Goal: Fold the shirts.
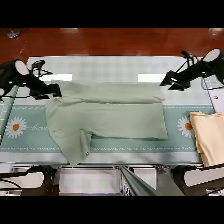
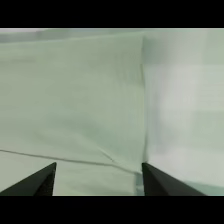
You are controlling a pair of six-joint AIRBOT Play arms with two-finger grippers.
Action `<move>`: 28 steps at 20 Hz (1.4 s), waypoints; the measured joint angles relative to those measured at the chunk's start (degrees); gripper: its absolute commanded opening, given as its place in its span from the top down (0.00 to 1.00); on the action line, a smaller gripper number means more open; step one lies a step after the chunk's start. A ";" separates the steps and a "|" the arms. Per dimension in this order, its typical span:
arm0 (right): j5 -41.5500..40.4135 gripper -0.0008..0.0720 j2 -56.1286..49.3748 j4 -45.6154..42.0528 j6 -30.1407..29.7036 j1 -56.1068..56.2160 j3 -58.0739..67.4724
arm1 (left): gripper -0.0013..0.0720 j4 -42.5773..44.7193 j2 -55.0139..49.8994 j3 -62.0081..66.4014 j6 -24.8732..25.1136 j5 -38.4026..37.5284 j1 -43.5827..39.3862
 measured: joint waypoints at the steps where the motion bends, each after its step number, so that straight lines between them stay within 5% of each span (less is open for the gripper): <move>1: 1.09 0.15 2.78 -1.05 0.22 -1.79 -1.57 | 0.03 -0.33 1.99 -1.36 0.46 -2.12 2.12; 4: -2.64 0.15 15.89 -1.44 0.83 -7.93 -15.21 | 0.03 -3.02 9.97 -11.63 2.56 -4.81 10.54; 11: -14.88 0.15 44.76 14.43 -3.23 -12.52 -53.62 | 0.03 -19.19 24.61 -41.94 10.88 -1.29 33.38; 18: -17.14 0.15 50.01 18.25 -3.61 -13.09 -60.54 | 0.04 -34.49 27.30 -53.99 18.75 3.67 29.09; 19: -17.46 0.15 50.16 16.39 -2.54 -13.25 -59.82 | 0.18 -35.34 27.39 -54.51 19.65 4.22 27.19; 20: -17.53 0.15 50.29 13.64 -0.96 -13.60 -58.77 | 0.80 -35.65 27.41 -54.82 20.24 4.83 25.42; 21: -17.22 0.15 50.40 10.49 0.70 -13.97 -57.96 | 0.95 -33.94 27.39 -55.01 20.94 6.58 23.85; 24: -12.59 0.15 49.88 2.14 5.25 -14.47 -57.83 | 0.95 -34.16 27.52 -52.76 21.77 6.40 21.38; 28: -8.26 0.15 46.93 2.47 5.40 -14.64 -61.66 | 0.95 -36.39 27.63 -46.53 22.21 4.02 20.28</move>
